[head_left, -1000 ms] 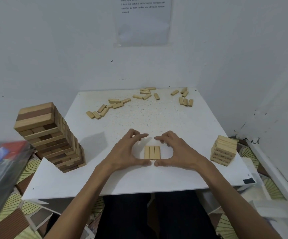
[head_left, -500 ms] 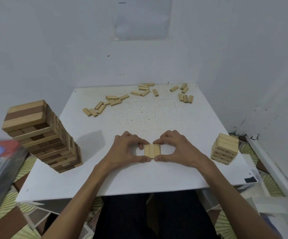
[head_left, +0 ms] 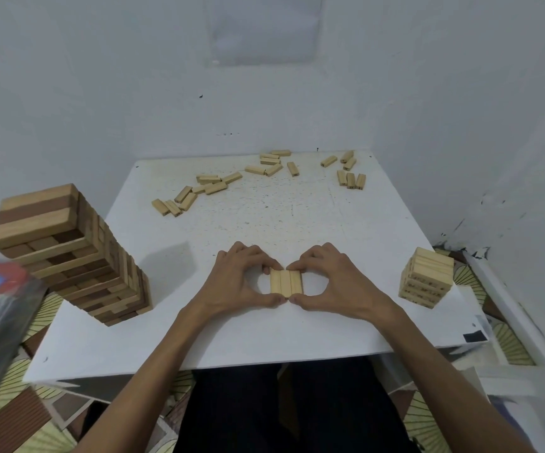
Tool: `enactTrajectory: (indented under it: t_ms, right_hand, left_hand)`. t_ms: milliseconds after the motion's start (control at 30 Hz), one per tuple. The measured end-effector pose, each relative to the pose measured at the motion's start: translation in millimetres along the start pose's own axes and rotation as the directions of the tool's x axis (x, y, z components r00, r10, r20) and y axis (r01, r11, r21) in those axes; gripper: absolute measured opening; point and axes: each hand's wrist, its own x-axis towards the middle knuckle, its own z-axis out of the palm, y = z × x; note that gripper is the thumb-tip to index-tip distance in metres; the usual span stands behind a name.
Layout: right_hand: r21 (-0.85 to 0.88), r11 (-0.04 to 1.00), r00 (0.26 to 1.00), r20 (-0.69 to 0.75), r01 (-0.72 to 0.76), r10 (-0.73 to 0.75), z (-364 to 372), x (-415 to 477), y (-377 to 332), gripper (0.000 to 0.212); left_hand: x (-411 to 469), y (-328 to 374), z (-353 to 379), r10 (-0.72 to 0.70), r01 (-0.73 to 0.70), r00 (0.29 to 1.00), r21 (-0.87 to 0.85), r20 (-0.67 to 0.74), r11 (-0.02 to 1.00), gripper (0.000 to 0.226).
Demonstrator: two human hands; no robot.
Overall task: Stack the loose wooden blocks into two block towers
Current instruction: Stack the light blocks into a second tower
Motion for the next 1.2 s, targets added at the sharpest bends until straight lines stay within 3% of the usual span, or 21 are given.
enactTrajectory:
  t_ms: [467,800,1000,1200]
  right_hand:
    - [-0.16,0.987,0.987,-0.161,-0.008,-0.018,-83,-32,-39,0.055]
    - [-0.113,0.994,0.946,-0.322,0.004,-0.04,-138,-78,6,0.051]
    - [-0.166,0.982,0.953,-0.301,-0.086,0.032,-155,-101,38,0.058]
    - [-0.094,0.987,0.946,-0.309,-0.133,0.098,-153,-113,59,0.055]
  left_hand:
    - [28,78,-36,0.176,-0.175,0.984,-0.163,-0.004,0.971,0.055]
    - [90,139,3,0.327,-0.302,0.941,-0.227,0.082,0.926,0.054]
    - [118,159,37,0.369,-0.319,0.917,-0.278,0.15,0.906,0.051]
    - [132,160,61,0.381,-0.297,0.896,-0.332,0.226,0.895,0.053]
